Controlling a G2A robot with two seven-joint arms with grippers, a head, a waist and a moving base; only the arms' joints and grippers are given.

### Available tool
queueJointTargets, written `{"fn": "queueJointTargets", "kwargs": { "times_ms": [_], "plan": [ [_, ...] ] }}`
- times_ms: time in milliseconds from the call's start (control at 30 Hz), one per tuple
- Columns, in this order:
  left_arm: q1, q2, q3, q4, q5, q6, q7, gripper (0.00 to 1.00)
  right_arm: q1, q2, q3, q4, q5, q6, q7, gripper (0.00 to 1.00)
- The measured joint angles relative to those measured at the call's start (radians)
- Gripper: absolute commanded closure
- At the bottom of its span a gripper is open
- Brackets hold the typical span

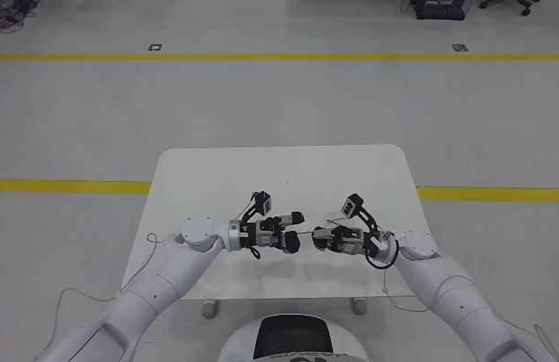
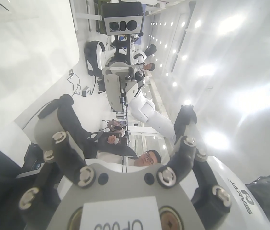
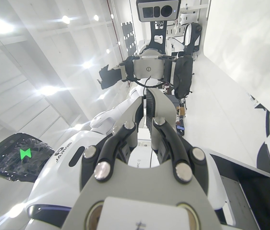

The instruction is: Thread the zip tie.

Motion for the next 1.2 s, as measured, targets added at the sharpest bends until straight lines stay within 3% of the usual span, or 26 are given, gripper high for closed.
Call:
{"fn": "queueJointTargets", "kwargs": {
  "times_ms": [1033,1167,1200],
  "plan": [
    [-0.006,0.001,0.01,0.001,-0.003,0.008,-0.024,0.0,-0.007,-0.016,0.036,0.003,-0.031,0.017,0.008,1.0],
    [-0.007,0.0,0.013,0.004,-0.001,0.008,-0.023,0.31,-0.008,-0.018,0.039,0.004,-0.034,0.019,0.007,1.0],
    [-0.008,0.0,0.014,0.005,-0.001,0.008,-0.023,0.5,-0.008,-0.018,0.04,0.004,-0.035,0.02,0.006,1.0]
  ]
}}
